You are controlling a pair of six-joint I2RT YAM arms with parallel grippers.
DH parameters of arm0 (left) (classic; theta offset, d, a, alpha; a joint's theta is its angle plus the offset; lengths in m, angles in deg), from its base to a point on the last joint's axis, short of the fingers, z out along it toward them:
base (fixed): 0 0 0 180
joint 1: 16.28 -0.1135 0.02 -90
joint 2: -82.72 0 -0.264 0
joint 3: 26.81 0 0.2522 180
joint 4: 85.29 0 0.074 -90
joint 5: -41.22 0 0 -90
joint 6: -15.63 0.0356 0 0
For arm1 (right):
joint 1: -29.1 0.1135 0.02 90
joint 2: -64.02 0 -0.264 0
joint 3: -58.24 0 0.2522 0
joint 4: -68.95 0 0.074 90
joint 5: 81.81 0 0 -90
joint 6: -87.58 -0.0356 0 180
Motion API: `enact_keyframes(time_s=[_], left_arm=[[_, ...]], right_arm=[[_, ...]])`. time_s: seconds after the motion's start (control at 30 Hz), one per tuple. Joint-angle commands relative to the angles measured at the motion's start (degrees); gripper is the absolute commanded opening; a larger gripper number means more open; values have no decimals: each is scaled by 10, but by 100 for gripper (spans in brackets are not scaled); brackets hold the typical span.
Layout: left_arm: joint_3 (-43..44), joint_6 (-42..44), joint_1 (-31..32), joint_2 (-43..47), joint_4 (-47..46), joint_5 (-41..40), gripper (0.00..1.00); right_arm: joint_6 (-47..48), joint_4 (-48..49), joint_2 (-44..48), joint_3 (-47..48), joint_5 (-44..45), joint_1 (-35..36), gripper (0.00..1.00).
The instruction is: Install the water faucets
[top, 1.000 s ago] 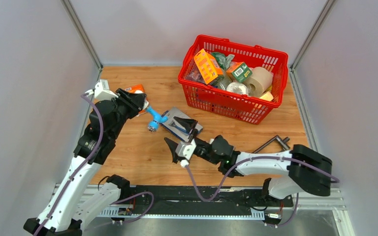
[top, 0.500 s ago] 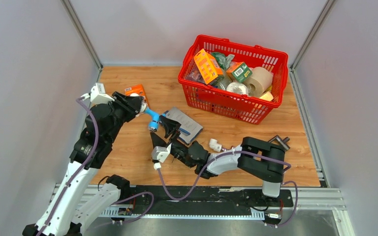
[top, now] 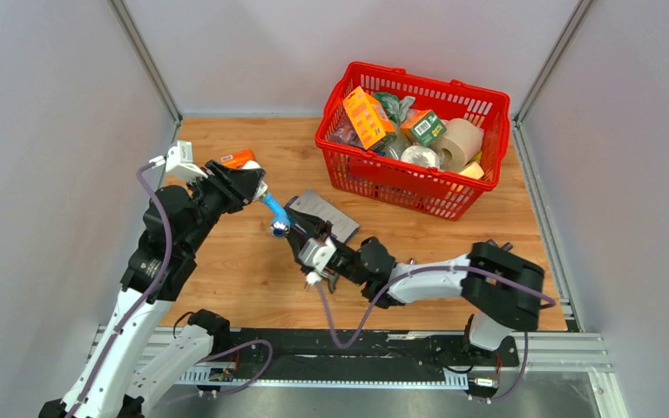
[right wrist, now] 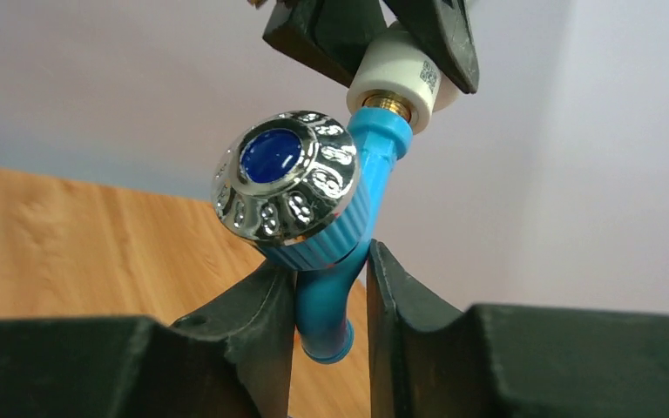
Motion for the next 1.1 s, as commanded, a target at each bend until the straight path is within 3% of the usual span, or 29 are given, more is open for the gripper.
enact_keyframes(time_s=[0.0, 0.1, 0.23, 0.37, 0.5, 0.57, 0.63, 0.7, 0.77, 0.87, 0.97, 1.07], left_arm=[[29, 90, 2, 2, -78, 103, 0], [22, 151, 2, 0, -99, 178, 0], [-30, 145, 2, 21, -209, 249, 0], [-103, 102, 2, 47, -356, 277, 0], [-153, 68, 1, 47, -467, 301, 0], [-164, 55, 2, 42, -500, 314, 0], [-167, 54, 2, 43, -500, 309, 0], [-172, 52, 2, 50, -491, 281, 0], [-168, 55, 2, 57, -453, 237, 0], [-159, 57, 2, 63, -383, 164, 0], [-143, 47, 2, 65, -336, 118, 0], [-135, 36, 2, 65, -287, 62, 0]], right_arm=[[-231, -61, 122, 5, -227, -64, 27], [-424, -129, 142, 35, -375, -143, 19], [-716, -44, 114, 49, -501, -231, 0], [-941, 77, 54, 84, -589, -269, 0], [-1113, 207, -7, 104, -592, -282, 0], [-1180, 238, -28, 114, -585, -287, 5], [-1181, 228, -33, 115, -592, -291, 13], [-1145, 188, -19, 96, -579, -301, 34], [-1066, 126, 8, 68, -558, -313, 53], [-924, 2, 61, 39, -511, -325, 72], [-750, -157, 119, 30, -445, -321, 83], [-634, -203, 165, 6, -372, -313, 88]])
